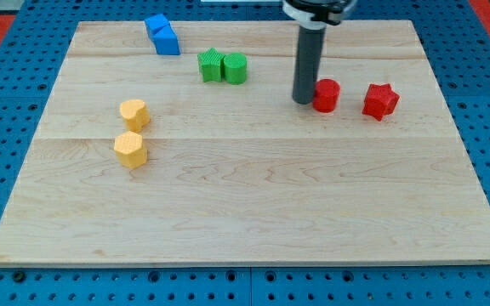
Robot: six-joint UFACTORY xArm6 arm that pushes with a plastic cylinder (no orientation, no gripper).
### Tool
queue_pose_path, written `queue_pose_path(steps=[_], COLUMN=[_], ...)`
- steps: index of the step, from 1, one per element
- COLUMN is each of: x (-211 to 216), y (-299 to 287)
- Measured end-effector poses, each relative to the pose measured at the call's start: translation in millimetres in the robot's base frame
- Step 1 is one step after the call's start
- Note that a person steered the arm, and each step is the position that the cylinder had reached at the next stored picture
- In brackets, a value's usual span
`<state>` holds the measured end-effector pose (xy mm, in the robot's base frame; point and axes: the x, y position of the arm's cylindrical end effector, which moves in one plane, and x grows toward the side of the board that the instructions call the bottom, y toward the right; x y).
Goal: Push yellow heart to yellow hexagon
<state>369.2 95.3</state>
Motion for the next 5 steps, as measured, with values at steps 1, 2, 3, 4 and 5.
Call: queue_pose_path(steps=[1, 2, 3, 4, 5], x=[0.0, 0.5, 10.9, 19.9, 4.3], y=[38.3, 13.9, -52.1, -117.7, -170.3])
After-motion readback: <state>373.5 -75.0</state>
